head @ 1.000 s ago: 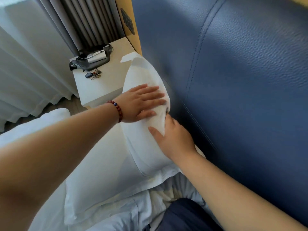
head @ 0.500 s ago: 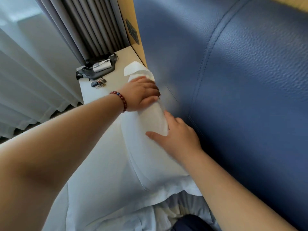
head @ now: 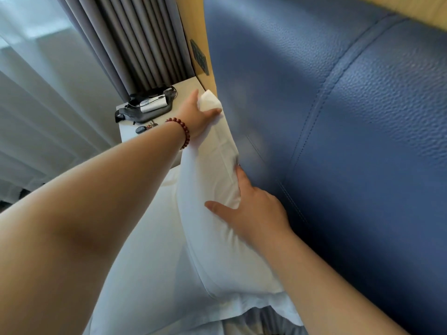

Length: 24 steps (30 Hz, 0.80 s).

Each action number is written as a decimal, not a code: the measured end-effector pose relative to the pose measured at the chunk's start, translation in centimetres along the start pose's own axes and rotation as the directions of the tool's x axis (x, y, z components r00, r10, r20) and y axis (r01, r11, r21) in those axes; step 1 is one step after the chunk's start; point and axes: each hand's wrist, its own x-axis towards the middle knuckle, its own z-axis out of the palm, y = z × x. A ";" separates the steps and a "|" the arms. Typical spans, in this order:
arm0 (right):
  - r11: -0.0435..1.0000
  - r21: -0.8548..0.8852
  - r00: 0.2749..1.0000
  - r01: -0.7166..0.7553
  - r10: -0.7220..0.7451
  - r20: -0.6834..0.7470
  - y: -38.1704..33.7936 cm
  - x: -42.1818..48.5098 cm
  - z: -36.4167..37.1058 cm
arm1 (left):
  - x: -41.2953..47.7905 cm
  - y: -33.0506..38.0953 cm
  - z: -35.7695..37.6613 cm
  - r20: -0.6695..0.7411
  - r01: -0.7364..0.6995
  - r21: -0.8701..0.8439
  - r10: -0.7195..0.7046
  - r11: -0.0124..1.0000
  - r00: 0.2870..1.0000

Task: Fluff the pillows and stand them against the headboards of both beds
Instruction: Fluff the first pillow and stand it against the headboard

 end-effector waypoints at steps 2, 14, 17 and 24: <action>1.000 0.004 1.000 0.006 -0.006 -0.009 0.2 -0.1 0.2 | 0.9 -0.3 -0.4 0.040 0.111 -0.065 -0.109 0.992 0.993; 0.999 -0.014 0.997 -0.036 0.035 -0.065 1.4 0.6 0.2 | -7.2 1.0 2.3 0.213 -0.782 0.211 0.753 0.586 0.622; 1.000 -0.003 0.996 -0.031 0.031 -0.081 0.8 0.3 -0.2 | -9.3 -1.7 2.4 0.458 -0.817 0.413 0.684 0.402 0.568; 0.991 -0.034 0.986 -0.130 0.133 0.101 1.8 -3.6 -2.0 | -6.9 -2.3 1.2 0.319 -0.628 0.538 0.553 0.563 0.770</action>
